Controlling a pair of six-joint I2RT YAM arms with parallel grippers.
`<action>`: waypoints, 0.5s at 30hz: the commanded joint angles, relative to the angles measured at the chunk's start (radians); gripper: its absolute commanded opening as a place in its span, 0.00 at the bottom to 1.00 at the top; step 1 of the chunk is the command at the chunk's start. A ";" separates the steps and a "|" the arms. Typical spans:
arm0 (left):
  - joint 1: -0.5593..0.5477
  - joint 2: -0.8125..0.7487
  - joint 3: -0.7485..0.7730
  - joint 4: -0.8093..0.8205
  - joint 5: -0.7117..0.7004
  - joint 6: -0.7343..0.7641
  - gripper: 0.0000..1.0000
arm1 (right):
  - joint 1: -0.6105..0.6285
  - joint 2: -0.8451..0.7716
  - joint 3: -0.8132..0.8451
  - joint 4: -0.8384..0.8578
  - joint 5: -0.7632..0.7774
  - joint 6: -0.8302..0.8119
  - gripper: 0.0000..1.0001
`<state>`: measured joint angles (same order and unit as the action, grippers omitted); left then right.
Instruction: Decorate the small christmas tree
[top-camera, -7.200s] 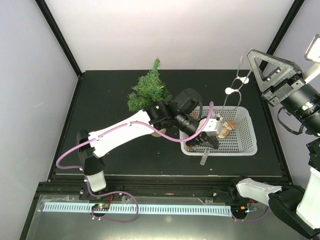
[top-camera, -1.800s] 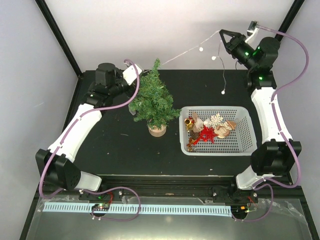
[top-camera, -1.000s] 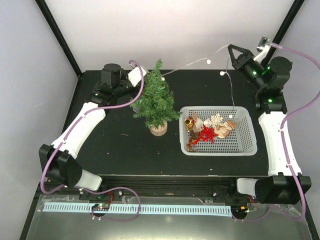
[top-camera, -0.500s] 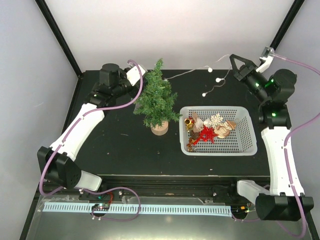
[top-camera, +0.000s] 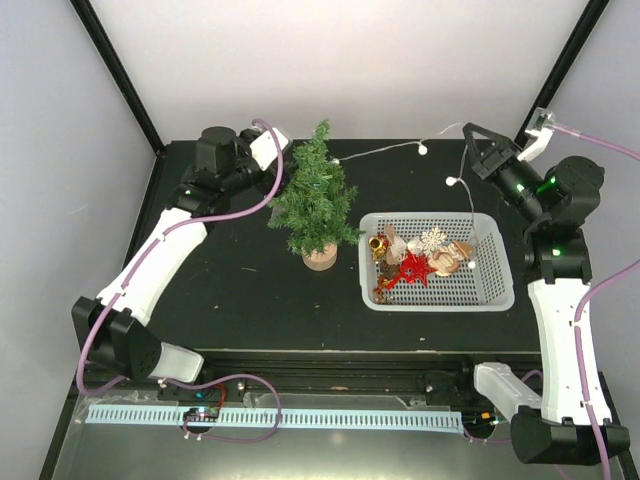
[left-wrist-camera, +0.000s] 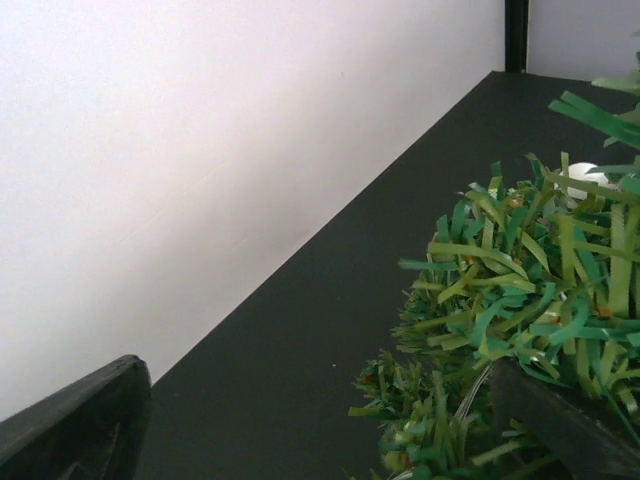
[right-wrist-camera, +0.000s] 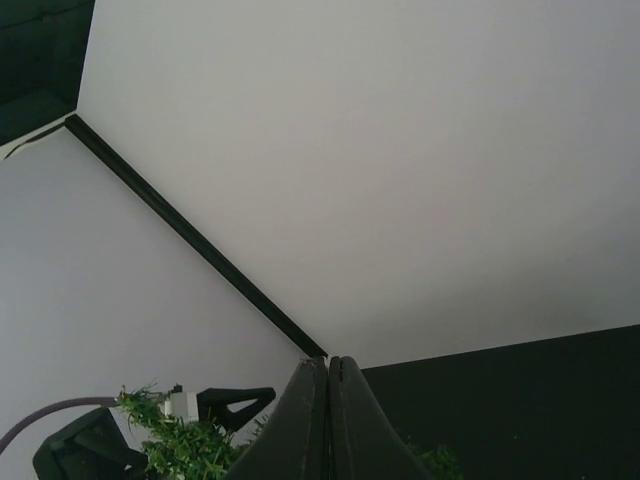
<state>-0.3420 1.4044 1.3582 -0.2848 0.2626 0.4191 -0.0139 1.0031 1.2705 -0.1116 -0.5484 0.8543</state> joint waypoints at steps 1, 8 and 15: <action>-0.005 -0.044 0.018 0.007 -0.022 0.002 0.98 | -0.003 -0.050 -0.034 -0.046 -0.002 -0.031 0.01; -0.001 -0.079 0.032 -0.004 -0.051 0.014 0.99 | 0.006 -0.104 -0.078 -0.073 -0.014 -0.038 0.01; 0.012 -0.096 0.052 -0.016 -0.109 0.022 0.99 | 0.030 -0.121 -0.093 -0.090 -0.027 -0.032 0.01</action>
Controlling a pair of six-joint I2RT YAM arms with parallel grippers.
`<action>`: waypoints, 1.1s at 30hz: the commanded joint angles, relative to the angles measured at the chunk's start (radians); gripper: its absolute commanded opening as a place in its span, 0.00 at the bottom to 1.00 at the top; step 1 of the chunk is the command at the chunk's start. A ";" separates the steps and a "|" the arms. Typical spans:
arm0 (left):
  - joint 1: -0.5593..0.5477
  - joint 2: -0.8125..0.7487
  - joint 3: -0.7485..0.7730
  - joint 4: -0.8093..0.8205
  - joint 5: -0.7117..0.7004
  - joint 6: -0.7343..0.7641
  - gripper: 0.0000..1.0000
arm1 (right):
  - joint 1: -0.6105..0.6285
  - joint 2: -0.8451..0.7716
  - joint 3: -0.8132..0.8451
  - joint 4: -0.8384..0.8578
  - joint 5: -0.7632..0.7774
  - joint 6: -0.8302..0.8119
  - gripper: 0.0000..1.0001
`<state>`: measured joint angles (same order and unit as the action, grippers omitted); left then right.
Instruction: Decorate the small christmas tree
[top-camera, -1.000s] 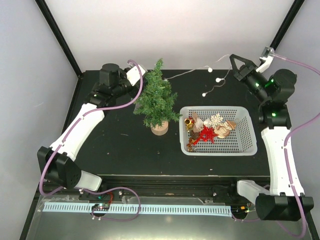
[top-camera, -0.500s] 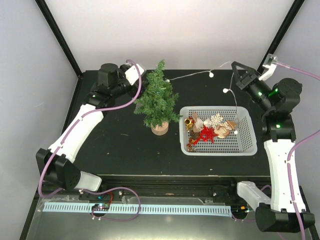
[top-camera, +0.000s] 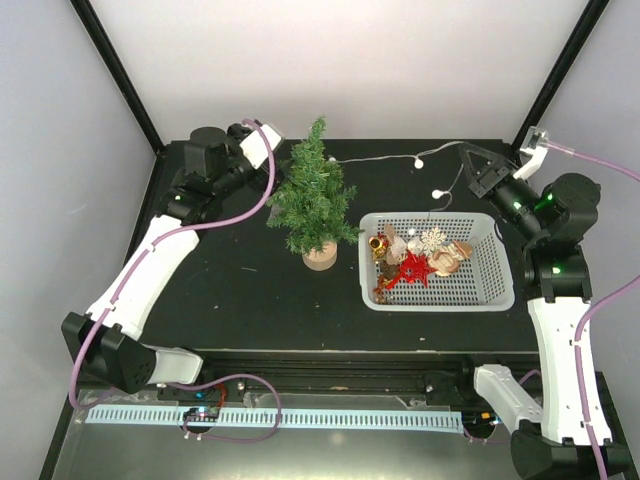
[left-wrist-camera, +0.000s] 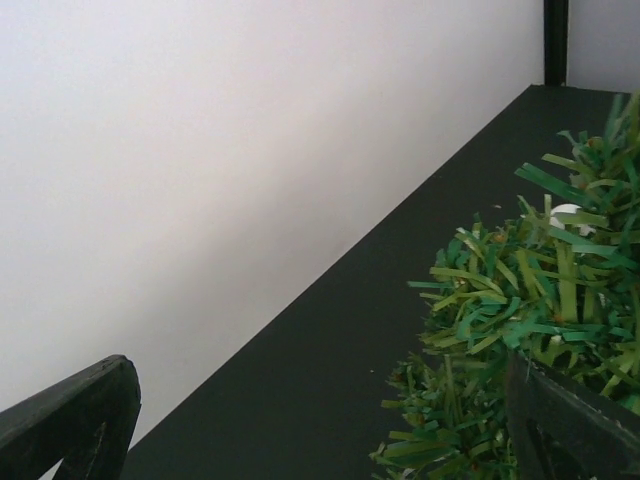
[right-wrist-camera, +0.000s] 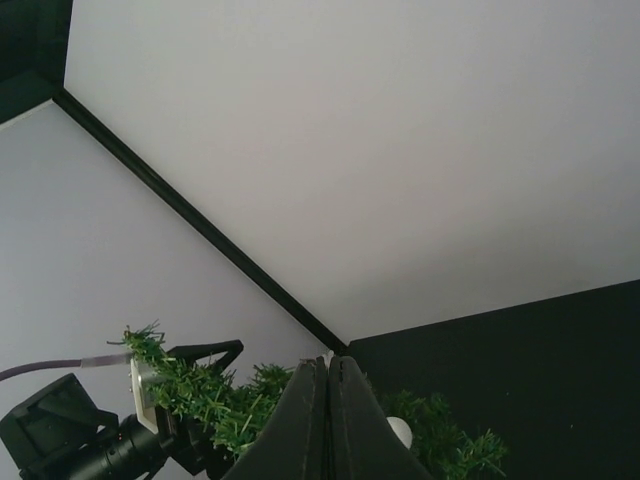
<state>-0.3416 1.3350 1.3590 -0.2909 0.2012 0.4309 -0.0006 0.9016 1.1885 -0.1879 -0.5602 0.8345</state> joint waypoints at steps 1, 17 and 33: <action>0.016 -0.028 0.058 -0.014 -0.055 0.006 0.99 | 0.024 -0.024 -0.014 -0.017 -0.013 -0.012 0.01; 0.020 -0.285 0.040 -0.148 0.189 -0.131 0.98 | 0.428 -0.053 0.077 -0.304 0.333 -0.164 0.01; -0.199 -0.342 -0.143 -0.275 0.428 0.068 0.77 | 0.742 -0.028 0.096 -0.332 0.517 -0.152 0.01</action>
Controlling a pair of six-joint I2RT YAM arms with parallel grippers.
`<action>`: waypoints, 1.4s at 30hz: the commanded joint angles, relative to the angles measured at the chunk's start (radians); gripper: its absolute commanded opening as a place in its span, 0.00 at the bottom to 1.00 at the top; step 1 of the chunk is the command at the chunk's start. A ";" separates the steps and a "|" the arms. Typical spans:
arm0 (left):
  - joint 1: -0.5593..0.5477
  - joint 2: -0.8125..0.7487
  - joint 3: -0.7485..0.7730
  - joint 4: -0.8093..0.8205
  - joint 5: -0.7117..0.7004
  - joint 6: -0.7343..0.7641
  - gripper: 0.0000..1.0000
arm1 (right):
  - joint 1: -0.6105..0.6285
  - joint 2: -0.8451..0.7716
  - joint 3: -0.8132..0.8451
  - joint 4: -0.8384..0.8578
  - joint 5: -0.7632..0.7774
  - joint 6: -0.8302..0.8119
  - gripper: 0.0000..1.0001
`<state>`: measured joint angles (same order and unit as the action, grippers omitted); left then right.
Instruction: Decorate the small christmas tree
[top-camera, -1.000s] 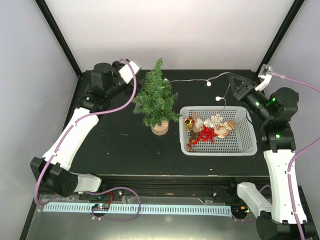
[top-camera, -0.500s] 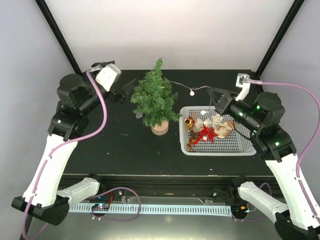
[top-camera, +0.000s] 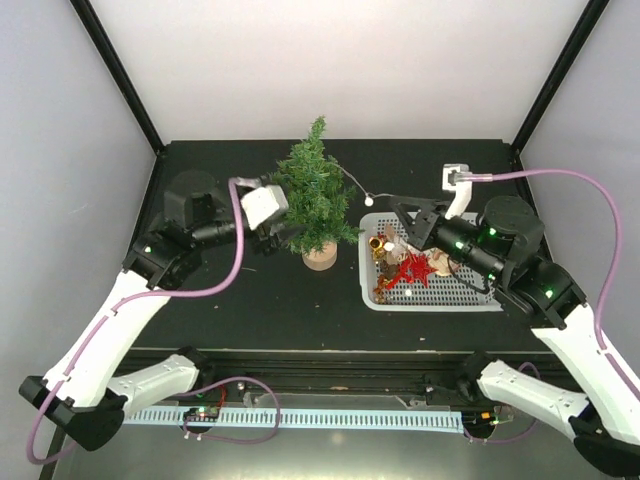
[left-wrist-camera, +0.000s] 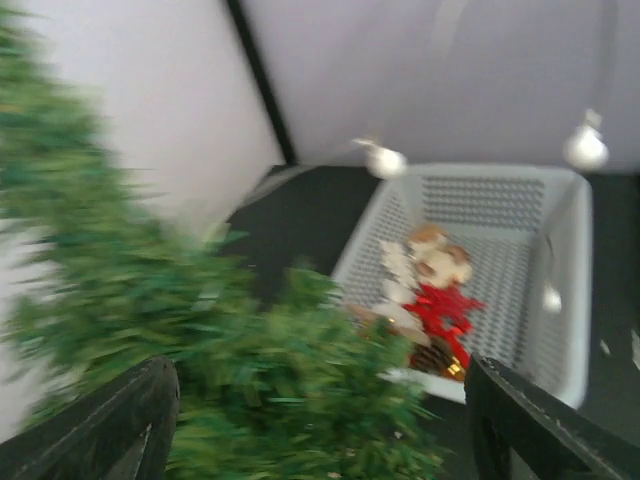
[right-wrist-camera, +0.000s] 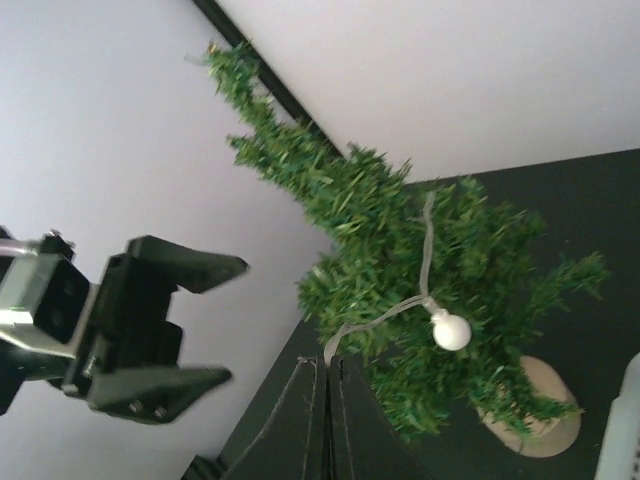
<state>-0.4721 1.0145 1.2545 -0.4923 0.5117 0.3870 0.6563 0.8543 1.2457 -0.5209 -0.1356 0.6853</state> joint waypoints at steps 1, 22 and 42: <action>-0.088 -0.019 -0.052 -0.088 0.136 0.136 0.71 | 0.123 0.033 0.052 -0.004 0.114 -0.004 0.01; -0.387 0.216 -0.067 0.120 0.315 -0.062 0.85 | 0.344 0.145 0.195 0.056 0.243 0.024 0.01; -0.494 0.351 0.028 0.095 0.091 -0.047 0.94 | 0.356 0.120 0.187 0.079 0.229 0.029 0.01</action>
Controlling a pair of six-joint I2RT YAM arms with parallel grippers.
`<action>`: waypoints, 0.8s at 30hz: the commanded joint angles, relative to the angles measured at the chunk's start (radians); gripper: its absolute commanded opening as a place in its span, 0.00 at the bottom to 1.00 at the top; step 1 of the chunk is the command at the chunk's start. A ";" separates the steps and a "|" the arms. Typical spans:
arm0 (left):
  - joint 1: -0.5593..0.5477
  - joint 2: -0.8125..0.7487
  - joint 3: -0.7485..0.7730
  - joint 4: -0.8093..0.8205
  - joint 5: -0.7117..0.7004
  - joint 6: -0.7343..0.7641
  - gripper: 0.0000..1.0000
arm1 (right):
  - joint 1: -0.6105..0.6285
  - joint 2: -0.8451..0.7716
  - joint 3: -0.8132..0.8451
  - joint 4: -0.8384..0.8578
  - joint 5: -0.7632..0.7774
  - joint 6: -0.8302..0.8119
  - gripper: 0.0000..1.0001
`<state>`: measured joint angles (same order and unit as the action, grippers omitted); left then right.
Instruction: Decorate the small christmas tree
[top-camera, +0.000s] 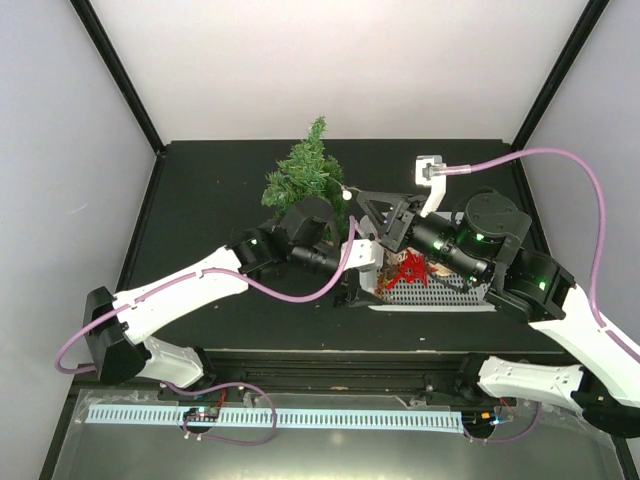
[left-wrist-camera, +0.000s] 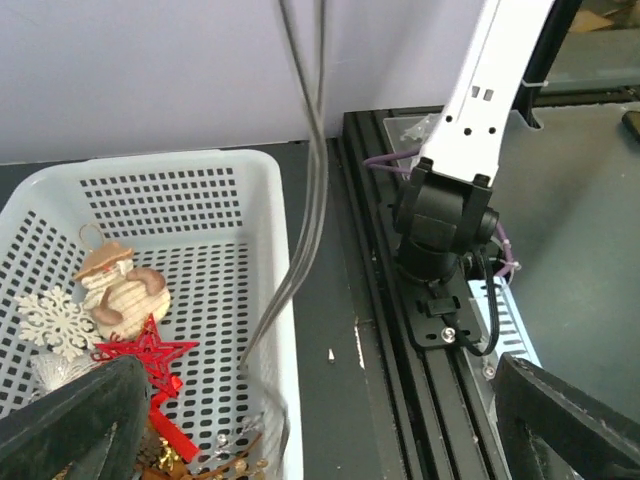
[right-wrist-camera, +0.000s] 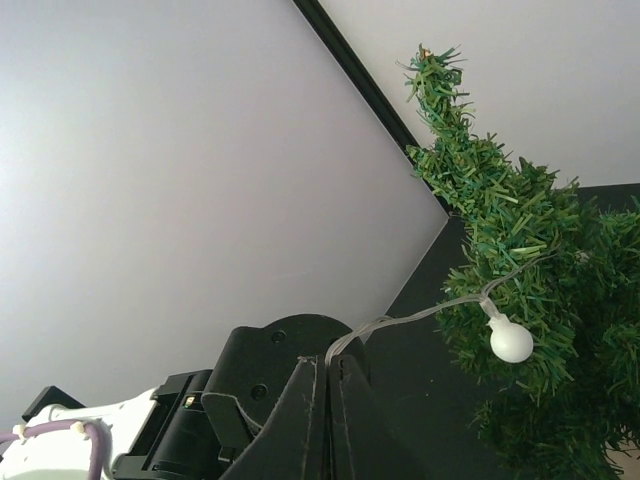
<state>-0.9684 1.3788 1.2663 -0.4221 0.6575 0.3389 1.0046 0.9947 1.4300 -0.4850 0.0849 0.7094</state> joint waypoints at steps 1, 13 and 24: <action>0.002 -0.014 0.016 0.022 -0.022 -0.002 0.94 | 0.007 -0.022 0.001 0.044 0.007 0.007 0.01; 0.000 0.052 0.081 -0.004 0.307 -0.074 0.02 | 0.009 -0.034 -0.036 0.085 0.000 0.032 0.01; 0.004 -0.011 -0.010 0.097 0.035 -0.087 0.82 | 0.008 -0.056 -0.078 0.159 -0.025 0.065 0.01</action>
<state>-0.9684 1.4162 1.2896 -0.3985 0.8509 0.2676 1.0046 0.9638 1.3727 -0.4019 0.0753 0.7498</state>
